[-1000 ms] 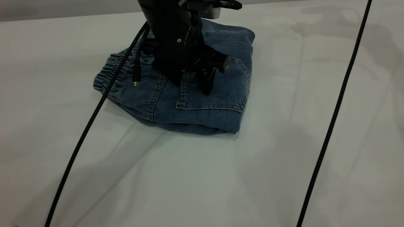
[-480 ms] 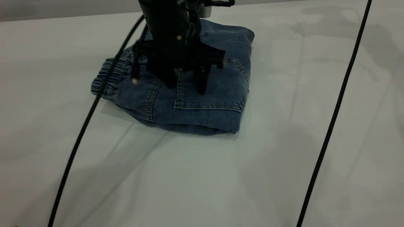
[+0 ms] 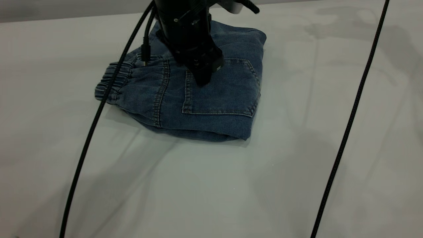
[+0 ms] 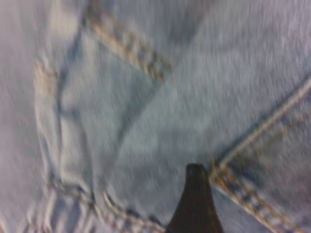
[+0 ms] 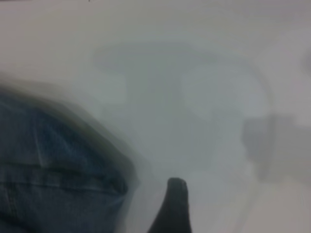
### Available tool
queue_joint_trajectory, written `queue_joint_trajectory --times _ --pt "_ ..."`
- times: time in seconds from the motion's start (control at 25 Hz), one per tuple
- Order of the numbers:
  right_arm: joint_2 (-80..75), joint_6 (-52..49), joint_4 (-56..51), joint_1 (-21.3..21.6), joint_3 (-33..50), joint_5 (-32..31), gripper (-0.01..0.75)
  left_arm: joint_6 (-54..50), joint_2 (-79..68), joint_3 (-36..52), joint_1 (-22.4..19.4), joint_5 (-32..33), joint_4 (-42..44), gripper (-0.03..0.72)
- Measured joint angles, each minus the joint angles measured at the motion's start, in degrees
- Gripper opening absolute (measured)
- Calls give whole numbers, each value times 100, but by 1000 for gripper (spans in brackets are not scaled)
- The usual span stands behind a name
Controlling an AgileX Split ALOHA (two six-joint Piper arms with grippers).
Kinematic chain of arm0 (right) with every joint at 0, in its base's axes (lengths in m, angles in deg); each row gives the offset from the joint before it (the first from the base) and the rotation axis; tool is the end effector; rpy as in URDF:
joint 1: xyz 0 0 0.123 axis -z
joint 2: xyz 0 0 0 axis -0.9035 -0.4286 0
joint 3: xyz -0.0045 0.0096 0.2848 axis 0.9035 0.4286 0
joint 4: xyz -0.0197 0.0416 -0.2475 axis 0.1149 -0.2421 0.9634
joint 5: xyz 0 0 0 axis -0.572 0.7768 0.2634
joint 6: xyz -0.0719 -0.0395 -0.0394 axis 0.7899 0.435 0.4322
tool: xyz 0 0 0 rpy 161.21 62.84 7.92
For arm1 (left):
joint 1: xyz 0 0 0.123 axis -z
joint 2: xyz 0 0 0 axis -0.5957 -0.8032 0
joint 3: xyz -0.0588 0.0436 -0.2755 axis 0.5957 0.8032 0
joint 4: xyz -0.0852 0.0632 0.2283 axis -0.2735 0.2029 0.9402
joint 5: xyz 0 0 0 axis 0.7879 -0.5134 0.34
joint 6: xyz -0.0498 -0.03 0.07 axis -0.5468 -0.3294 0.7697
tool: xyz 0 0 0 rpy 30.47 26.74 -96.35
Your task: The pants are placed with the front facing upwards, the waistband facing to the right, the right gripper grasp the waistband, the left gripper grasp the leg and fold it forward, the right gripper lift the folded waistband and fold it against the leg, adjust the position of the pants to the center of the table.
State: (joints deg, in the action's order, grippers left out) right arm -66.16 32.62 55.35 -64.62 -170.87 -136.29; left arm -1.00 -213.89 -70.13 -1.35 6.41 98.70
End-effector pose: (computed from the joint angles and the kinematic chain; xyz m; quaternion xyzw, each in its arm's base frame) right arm 0.5372 0.0349 0.1876 -0.0149 0.9650 0.1958 0.1739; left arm 0.3806 -0.2530 0.1021 0.4576 0.8779 0.0540 0.1304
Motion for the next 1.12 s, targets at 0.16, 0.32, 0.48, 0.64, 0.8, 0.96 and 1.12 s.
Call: queue_joint_trajectory --times 0.16,0.32,0.48,0.64,0.8,0.96,1.12 --pt "0 0 3 0 0 0 591 141 -172 0 -5 54 337 516" --pt "0 5 3 0 0 0 591 40 -374 0 -5 36 469 516" --pt "0 5 3 0 0 0 591 -453 -379 -1 -9 24 451 516" --pt "0 5 3 0 0 0 591 -1230 -385 -1 -9 36 416 516" --pt "0 5 7 0 0 0 591 -2163 -390 -1 -9 55 320 516" --pt "0 5 7 0 0 0 591 -2858 -390 -1 -9 55 80 516" --pt "0 5 7 0 0 0 591 -2960 -390 -1 -16 -8 -565 516"
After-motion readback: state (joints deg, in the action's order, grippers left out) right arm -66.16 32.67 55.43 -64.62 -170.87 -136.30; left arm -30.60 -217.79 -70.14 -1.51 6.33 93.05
